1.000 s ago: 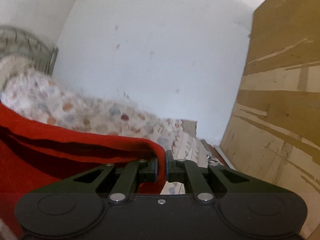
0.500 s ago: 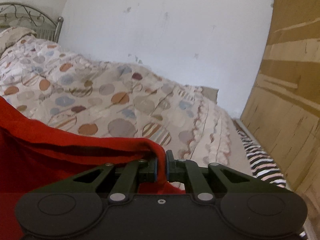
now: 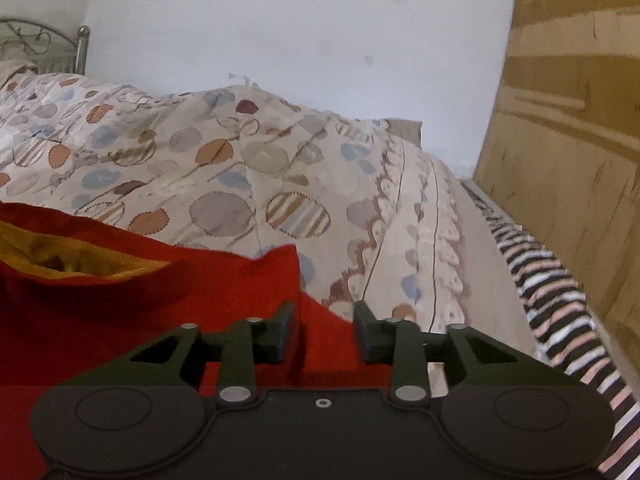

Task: Fold small clothes

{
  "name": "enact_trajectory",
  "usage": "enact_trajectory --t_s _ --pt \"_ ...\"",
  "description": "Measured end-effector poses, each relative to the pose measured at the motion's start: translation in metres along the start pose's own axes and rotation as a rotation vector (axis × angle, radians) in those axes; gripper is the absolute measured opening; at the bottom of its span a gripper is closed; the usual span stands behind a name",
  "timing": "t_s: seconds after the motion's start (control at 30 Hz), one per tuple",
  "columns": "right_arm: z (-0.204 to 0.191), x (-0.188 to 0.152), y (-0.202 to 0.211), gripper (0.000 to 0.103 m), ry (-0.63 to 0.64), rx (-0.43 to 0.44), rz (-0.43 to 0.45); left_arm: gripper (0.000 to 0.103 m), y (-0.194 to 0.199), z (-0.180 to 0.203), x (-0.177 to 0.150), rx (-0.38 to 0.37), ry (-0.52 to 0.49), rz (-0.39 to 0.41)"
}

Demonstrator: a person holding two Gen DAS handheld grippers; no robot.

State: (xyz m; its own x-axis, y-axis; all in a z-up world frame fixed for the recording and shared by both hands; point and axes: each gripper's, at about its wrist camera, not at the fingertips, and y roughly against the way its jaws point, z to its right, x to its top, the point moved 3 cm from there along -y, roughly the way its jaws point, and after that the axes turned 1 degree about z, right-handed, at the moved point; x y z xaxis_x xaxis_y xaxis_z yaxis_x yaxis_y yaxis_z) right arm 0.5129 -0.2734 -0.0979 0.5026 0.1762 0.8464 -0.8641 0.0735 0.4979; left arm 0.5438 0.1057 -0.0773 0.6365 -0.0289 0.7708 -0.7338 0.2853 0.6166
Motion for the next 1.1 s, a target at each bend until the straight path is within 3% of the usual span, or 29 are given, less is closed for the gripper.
enact_trajectory --t_s 0.17,0.37,0.43,0.57,0.67,0.73,0.8,0.97,1.07,1.1 --pt "0.01 -0.002 0.004 0.061 -0.051 0.025 0.008 0.073 -0.009 -0.011 0.004 -0.039 0.036 -0.038" --pt "0.014 -0.003 0.0 0.072 -0.059 0.066 -0.007 0.08 -0.01 -0.045 0.013 -0.197 0.274 -0.085" --pt "0.015 0.0 -0.002 0.073 -0.059 0.086 -0.01 0.087 -0.008 -0.053 0.015 -0.207 0.314 -0.07" --pt "0.015 0.008 -0.009 0.073 -0.052 0.139 -0.017 0.088 -0.004 -0.066 0.018 -0.203 0.356 -0.046" --pt "0.016 0.014 -0.019 0.072 -0.062 0.187 -0.038 0.099 0.006 -0.078 0.021 -0.161 0.404 0.028" --pt "0.015 0.015 -0.028 0.071 -0.061 0.204 -0.059 0.099 0.013 -0.086 0.02 -0.145 0.427 0.071" --pt "0.016 0.014 -0.035 0.065 -0.075 0.22 -0.08 0.099 0.018 -0.086 0.018 -0.138 0.413 0.068" --pt "0.016 0.016 -0.048 0.058 -0.107 0.282 -0.103 0.099 0.024 -0.057 -0.002 -0.137 0.236 0.053" --pt "0.013 0.02 -0.053 0.034 -0.125 0.292 -0.098 0.09 0.017 -0.042 -0.016 -0.149 0.197 0.021" --pt "0.012 0.021 -0.054 0.018 -0.121 0.296 -0.097 0.088 0.014 -0.039 -0.019 -0.15 0.197 0.013"
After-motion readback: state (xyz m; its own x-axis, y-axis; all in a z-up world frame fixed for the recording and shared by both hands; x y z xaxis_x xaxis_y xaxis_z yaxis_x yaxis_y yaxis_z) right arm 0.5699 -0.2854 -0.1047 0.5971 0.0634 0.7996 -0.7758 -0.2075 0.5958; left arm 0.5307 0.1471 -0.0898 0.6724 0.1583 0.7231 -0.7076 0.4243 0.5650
